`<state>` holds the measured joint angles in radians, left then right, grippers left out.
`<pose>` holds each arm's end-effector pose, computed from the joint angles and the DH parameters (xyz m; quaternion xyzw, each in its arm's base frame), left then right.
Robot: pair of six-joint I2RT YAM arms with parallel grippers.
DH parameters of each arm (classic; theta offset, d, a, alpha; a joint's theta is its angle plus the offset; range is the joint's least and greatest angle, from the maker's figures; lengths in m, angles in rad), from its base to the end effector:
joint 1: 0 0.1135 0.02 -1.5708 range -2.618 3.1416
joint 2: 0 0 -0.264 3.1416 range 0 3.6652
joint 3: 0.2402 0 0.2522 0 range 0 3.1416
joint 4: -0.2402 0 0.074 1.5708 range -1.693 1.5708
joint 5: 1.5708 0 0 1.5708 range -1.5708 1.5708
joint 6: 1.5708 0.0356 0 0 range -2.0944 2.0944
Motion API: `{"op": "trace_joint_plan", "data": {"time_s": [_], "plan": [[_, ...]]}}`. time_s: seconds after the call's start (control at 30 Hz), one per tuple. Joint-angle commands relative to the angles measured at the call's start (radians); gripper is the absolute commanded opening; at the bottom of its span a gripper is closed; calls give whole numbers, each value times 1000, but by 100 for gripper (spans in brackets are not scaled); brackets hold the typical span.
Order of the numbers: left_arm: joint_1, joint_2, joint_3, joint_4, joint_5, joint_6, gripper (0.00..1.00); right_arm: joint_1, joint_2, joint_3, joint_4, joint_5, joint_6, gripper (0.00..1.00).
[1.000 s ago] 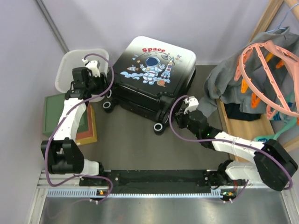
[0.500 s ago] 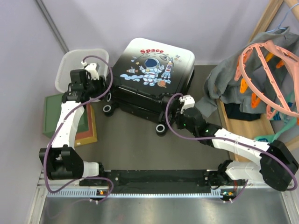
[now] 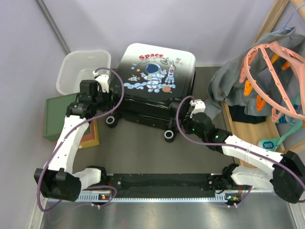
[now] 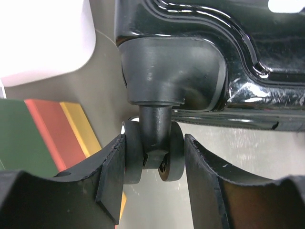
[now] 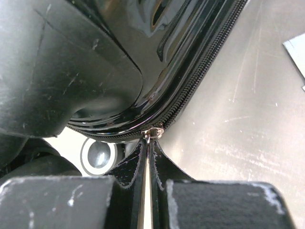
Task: Open, take out, and arrange the luggage
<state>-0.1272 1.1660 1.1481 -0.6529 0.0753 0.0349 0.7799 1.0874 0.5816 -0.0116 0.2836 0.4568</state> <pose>0.2455 -0.0341 0.3437 0.0892 0.8955 -0.0539 0.4326 0.1739 0.1579 0.2275 -0.0675 0.8561 0.1889 0.4763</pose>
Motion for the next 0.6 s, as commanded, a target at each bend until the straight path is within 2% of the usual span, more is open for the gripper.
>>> {"op": "trace_joint_plan", "data": {"time_s": [0.0,0.07,0.1,0.13,0.17,0.27,0.3,0.37,0.4,0.47,0.5,0.57], "plan": [[-109,-52,-14,-111,239,-35,0,-8,-49,34,167,-225,65,0],[-107,-52,-21,-103,170,22,1,-34,-32,43,165,-241,46,0],[-107,-51,-18,-94,140,61,8,-60,-5,49,164,-247,40,0],[-103,-49,-10,-84,67,78,16,-74,6,52,162,-251,31,0],[-97,-49,1,-79,51,104,34,-85,17,61,162,-253,16,0],[-95,-51,71,-86,34,229,57,-134,46,63,180,-279,5,0],[-94,-51,93,-99,34,288,69,-146,55,66,180,-279,2,0],[-95,-45,150,-157,73,370,82,-162,81,73,182,-305,-16,0],[-95,-46,162,-175,78,463,92,-162,89,76,185,-307,-23,0],[-95,-45,193,-240,90,567,95,-172,107,84,191,-310,-30,0],[-95,-45,205,-258,96,677,96,-180,117,87,197,-322,-32,0],[-95,-40,245,-350,127,837,88,-205,135,96,211,-336,-35,0]]}}
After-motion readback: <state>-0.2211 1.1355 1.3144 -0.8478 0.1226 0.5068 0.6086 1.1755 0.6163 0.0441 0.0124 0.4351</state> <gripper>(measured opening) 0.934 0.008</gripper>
